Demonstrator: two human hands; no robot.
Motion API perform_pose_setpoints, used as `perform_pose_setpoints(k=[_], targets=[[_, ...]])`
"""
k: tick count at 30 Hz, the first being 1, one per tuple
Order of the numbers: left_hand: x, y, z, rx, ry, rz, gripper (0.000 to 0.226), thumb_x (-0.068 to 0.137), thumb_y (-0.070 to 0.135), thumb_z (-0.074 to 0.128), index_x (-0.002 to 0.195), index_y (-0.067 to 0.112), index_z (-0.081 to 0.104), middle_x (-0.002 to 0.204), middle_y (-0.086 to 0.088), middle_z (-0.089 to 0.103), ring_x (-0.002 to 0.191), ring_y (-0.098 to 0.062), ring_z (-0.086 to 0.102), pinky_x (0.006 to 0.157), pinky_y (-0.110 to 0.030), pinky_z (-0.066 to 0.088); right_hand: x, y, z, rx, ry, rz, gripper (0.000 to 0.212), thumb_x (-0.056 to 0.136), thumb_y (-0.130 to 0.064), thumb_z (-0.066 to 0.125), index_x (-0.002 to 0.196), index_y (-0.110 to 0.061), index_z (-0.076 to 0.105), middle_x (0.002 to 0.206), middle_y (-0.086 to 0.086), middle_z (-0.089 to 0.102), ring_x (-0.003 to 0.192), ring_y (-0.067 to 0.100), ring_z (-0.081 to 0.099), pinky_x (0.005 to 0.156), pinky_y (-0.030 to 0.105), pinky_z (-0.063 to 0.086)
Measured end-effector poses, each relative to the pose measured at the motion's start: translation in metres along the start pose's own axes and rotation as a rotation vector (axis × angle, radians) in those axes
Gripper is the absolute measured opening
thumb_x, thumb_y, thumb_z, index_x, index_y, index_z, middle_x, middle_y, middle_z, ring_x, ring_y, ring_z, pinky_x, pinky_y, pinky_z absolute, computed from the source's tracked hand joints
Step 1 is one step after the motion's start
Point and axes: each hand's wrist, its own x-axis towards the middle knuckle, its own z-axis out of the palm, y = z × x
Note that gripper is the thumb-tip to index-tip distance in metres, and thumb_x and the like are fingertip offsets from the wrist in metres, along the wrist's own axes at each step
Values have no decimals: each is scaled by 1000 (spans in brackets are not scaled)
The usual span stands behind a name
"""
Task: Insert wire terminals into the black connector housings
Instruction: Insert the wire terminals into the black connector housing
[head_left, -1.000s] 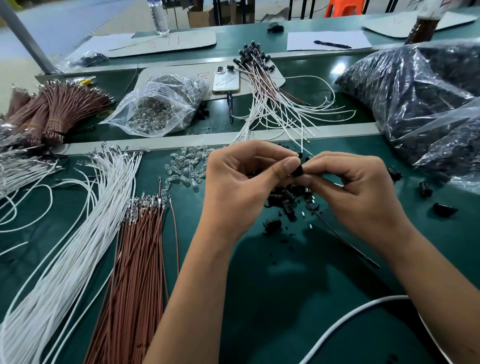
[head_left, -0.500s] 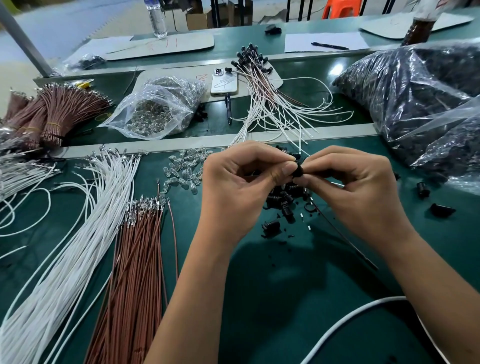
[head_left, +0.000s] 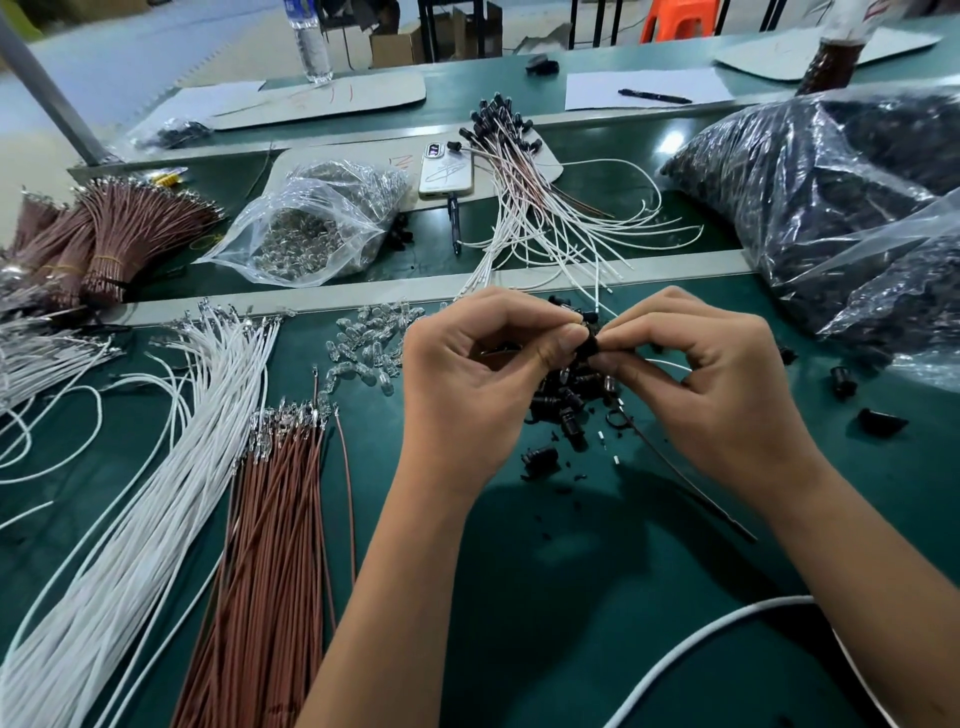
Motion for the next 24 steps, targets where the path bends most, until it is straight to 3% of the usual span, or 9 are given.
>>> perform_pose_setpoints(k=[5, 12, 17, 24], targets=[[0, 4, 0, 33, -27, 30, 9, 81, 3, 83, 89, 2, 78, 87, -7, 75, 81, -28, 71, 73, -47, 59, 0, 0, -1, 36, 45, 6, 10, 87, -20, 82, 96, -19, 78, 90, -7, 74, 84, 19, 69, 76, 28, 53], [0, 8, 0, 45, -44, 43, 12, 80, 2, 83, 90, -1, 78, 87, -11, 74, 81, -28, 72, 72, -40, 58, -4, 0, 0, 127, 128, 67, 20, 84, -21, 88, 99, -17, 75, 91, -11, 77, 86, 15, 76, 82, 24, 57], [0, 7, 0, 63, -51, 53, 12, 79, 3, 84, 90, 1, 78, 88, -9, 74, 81, -27, 72, 72, -41, 58, -6, 1, 1, 149, 145, 68, 21, 85, -18, 87, 100, -13, 74, 92, -8, 77, 88, 19, 76, 83, 29, 58], [0, 6, 0, 107, -51, 52, 10, 80, 5, 84, 89, 2, 79, 88, -6, 74, 83, -27, 72, 73, -44, 59, -6, -4, 1, 61, 103, 58, 21, 85, -3, 84, 103, -7, 75, 96, -6, 77, 92, 11, 76, 86, 31, 60]])
